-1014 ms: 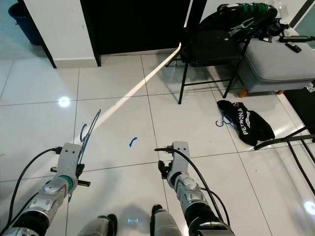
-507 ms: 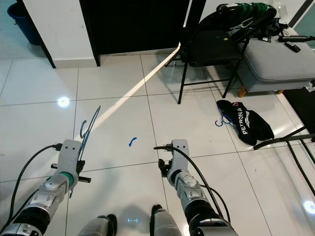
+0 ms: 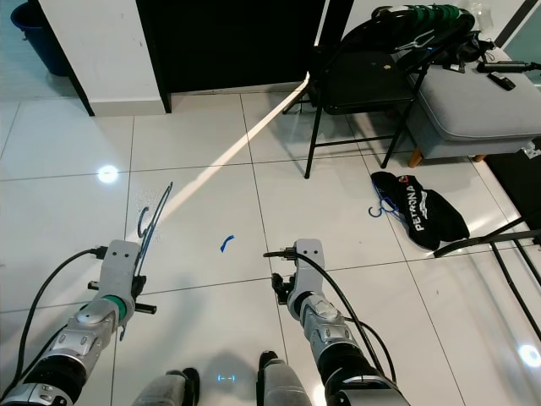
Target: Hang hanger
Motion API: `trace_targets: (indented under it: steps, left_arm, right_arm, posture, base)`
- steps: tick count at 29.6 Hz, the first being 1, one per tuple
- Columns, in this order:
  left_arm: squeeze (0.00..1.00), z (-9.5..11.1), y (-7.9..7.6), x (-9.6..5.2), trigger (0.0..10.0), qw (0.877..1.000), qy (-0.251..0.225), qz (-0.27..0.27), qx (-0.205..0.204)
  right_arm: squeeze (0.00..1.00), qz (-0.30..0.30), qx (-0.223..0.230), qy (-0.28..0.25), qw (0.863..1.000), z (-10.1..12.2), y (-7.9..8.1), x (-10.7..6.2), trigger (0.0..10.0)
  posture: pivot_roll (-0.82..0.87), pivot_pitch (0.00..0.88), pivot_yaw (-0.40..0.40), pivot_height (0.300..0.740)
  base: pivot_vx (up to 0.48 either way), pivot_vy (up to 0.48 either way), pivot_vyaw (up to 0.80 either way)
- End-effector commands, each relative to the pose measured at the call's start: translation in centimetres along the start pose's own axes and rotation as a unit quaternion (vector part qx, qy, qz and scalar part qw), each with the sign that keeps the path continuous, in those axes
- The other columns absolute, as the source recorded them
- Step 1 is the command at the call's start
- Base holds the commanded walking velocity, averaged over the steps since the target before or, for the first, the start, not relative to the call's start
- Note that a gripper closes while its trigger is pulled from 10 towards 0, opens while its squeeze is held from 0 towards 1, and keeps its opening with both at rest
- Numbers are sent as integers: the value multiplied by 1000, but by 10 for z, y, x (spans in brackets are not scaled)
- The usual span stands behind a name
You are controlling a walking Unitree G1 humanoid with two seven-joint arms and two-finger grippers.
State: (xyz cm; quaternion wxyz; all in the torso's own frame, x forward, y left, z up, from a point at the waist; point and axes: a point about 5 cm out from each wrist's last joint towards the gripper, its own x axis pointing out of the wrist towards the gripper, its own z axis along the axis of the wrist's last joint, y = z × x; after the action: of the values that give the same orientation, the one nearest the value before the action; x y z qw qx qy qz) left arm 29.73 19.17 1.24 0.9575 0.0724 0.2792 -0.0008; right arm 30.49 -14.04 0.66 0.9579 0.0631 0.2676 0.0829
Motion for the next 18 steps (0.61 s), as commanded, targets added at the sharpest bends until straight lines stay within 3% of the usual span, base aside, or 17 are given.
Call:
trace_targets:
  steps: [1,18]
  left_arm:
    - [0,-13,-3,-2,10000,1000,24,-6,-12]
    - [0,-12,-2,-1,10000,999,34,-6,14]
  right_arm:
    - [0,-6,6,19,1000,-9,-4,-2,10000]
    - [0,-9,30,16,999,-9,-3,-2,10000]
  posture:
    - [13,210,8,740]
    - [37,237,52,740]
  base:
    - [0,0,0]
    - [0,0,0]
